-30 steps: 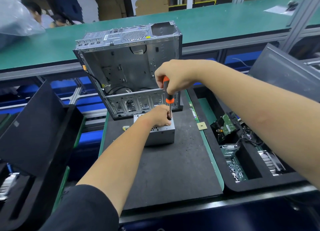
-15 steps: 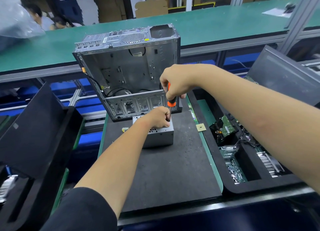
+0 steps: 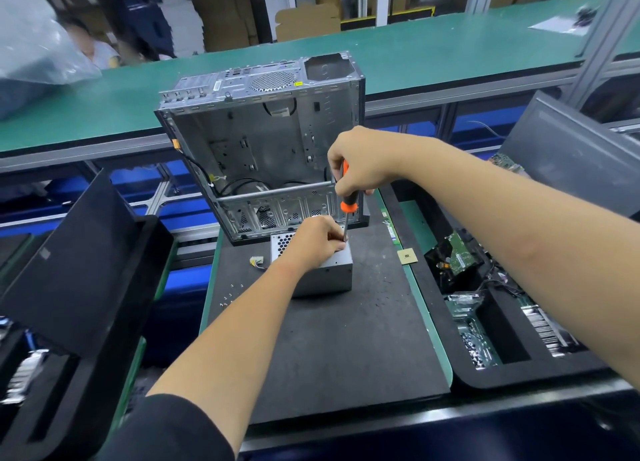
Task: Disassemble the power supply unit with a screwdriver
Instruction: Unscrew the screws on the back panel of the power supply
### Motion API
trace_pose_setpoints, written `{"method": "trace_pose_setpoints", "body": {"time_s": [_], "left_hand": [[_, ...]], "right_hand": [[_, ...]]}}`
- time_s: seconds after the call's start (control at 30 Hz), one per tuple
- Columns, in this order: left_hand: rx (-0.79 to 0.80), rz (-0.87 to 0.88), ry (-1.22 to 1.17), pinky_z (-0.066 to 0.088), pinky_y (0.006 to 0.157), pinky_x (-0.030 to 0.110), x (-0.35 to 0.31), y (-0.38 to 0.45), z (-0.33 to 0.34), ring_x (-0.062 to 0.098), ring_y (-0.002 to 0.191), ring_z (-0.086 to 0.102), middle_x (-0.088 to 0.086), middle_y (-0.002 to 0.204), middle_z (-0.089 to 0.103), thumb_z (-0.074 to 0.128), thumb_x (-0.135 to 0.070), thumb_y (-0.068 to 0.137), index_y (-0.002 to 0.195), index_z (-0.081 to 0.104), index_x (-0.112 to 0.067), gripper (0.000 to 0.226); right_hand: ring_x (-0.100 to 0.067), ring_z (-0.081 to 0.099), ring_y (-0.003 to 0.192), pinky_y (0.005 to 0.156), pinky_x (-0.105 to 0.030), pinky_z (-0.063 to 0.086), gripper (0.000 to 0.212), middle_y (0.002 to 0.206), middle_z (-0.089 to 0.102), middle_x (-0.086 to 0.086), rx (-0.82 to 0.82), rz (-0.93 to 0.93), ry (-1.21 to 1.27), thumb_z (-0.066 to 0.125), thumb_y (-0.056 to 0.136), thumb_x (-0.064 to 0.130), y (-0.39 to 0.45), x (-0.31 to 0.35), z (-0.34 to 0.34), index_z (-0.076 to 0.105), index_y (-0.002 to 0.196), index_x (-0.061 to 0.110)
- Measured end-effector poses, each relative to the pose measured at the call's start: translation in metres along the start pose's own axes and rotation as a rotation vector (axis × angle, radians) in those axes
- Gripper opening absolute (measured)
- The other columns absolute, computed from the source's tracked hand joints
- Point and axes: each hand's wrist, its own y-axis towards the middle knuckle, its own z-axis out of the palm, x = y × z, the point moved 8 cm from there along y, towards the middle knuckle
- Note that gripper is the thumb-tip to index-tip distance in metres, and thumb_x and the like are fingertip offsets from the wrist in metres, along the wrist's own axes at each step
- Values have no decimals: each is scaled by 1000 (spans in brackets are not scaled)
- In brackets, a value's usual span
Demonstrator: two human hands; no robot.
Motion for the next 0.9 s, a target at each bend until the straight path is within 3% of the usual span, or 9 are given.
{"method": "trace_pose_setpoints", "body": {"time_s": [0.13,0.4,0.53,0.6,0.73,0.83,0.9], "left_hand": [[19,25,82,39,73,22,-4,2,6,15,79,56,-6,82,57,69,-8,82,79,70,-9,3],[233,60,332,48,75,38,-17,7,18,27,84,56,9,96,50,52,-4,91,85,51,-7,6],[271,113,490,37,64,33,-25,8,20,23,72,46,7,89,42,46,-3,89,68,33,-16,28],[280,119,540,39,65,35,-27,8,20,24,74,45,9,91,44,44,-1,86,64,27,-19,32],[271,126,594,47,74,41,-25,7,22,29,92,52,12,103,51,41,4,78,72,36,-12,18],[214,111,590,42,72,36,-23,6,22,28,93,49,12,106,49,41,2,80,97,47,-6,20],[187,111,585,43,71,36,-22,5,22,27,90,47,12,106,49,41,2,81,101,48,-5,22]], "right_hand": [[-11,66,46,51,-24,51,12,72,71,-7,-46,5,23,68,74,19,-1,-4,-3,62,76,9],[-10,63,45,45,-19,44,12,71,71,-9,-59,16,29,68,74,20,-6,-6,-4,62,76,10],[-4,58,38,40,-15,39,11,72,71,-9,-54,25,30,67,76,21,-9,-11,-5,62,78,11],[-4,58,38,41,-16,40,11,71,70,-8,-51,24,32,68,77,21,-10,-13,-4,62,78,12],[-5,57,38,42,-17,41,10,67,69,-6,-43,30,21,67,76,20,-10,-14,-1,61,77,13],[-4,56,36,39,-16,40,9,70,70,-6,-45,28,11,66,75,20,-9,-14,1,61,76,13],[-5,56,37,41,-17,40,9,71,71,-7,-45,25,7,66,75,19,-8,-13,2,61,77,13]]}}
